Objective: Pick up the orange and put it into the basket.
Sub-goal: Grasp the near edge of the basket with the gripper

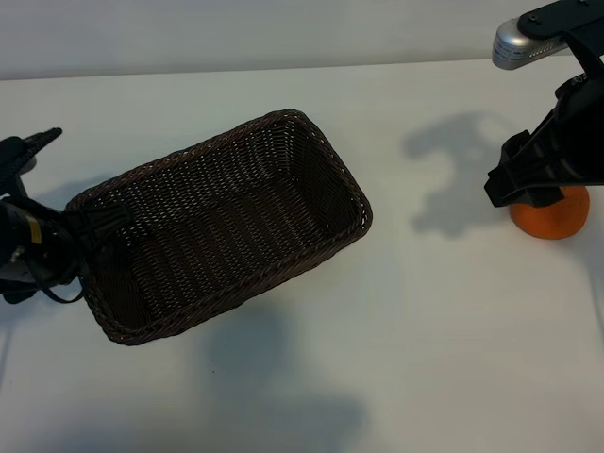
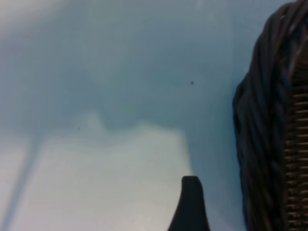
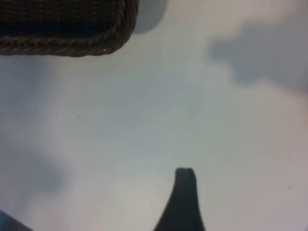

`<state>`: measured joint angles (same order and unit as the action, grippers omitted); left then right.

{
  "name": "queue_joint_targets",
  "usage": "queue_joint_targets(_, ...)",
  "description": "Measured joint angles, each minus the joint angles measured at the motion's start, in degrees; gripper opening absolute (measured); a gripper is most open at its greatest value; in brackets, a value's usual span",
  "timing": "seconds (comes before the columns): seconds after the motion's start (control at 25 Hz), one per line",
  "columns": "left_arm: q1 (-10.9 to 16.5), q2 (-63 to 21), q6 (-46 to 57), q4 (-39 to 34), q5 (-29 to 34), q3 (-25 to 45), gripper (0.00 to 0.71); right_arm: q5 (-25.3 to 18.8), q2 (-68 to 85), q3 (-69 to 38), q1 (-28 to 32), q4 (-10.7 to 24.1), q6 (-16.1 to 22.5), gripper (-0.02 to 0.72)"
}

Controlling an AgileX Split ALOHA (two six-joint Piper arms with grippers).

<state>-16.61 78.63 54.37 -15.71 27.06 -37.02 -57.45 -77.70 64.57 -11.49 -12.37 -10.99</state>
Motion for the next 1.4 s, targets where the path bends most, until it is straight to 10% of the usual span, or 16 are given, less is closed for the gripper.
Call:
queue_joint_targets(1.16,0.5,12.9,-0.1,3.5,-13.0,2.4,0.591,-0.4,0.0,0.0,0.0,-0.2,0.0,0.593)
queue_joint_targets(1.4,0.5,12.9,0.9,4.7,-14.4,2.4,0.433,-0.4,0.0,0.0,0.0,-0.2,0.0,0.593)
